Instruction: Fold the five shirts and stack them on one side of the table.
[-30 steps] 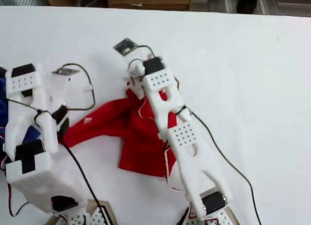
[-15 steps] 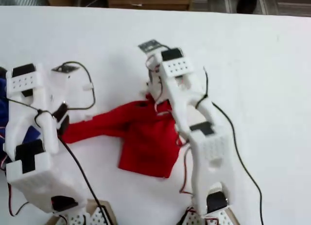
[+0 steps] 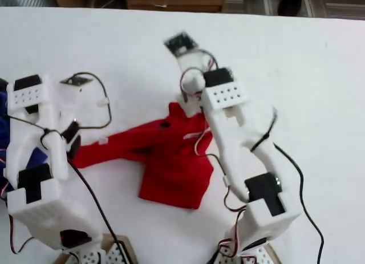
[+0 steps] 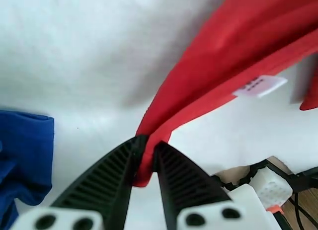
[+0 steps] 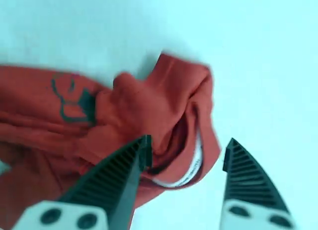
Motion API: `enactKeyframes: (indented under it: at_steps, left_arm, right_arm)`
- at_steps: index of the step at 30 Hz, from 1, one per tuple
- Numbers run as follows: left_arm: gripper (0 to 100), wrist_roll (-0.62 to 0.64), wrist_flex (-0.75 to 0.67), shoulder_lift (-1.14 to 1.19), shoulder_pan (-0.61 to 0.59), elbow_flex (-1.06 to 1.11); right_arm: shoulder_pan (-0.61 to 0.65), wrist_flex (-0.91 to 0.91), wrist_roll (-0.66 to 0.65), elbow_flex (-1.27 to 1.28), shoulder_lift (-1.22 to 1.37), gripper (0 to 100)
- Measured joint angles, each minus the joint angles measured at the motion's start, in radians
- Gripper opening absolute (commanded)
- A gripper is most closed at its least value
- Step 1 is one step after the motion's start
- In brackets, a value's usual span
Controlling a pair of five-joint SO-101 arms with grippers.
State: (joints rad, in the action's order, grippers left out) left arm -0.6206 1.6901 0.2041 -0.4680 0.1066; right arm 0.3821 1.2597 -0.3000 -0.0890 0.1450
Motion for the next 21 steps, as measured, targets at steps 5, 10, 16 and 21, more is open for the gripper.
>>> enactKeyframes:
  at_steps: [5,10,16,21]
  left_arm:
    - [3,0.000,0.000,0.000,0.000,0.000]
    - [3,0.000,0.000,0.000,0.000,0.003]
    - [3,0.000,0.000,0.000,0.000,0.003]
    - [3,0.000,0.000,0.000,0.000,0.003]
  right_arm:
    - [0.002,-0.080,0.031,-0.150,0.037,22.9]
    - [0.011,-0.110,0.040,-0.318,0.324,23.0]
    - [0.008,0.152,0.040,-0.720,0.720,23.4]
    - [0.009,0.407,-0.040,-1.115,0.933,32.3]
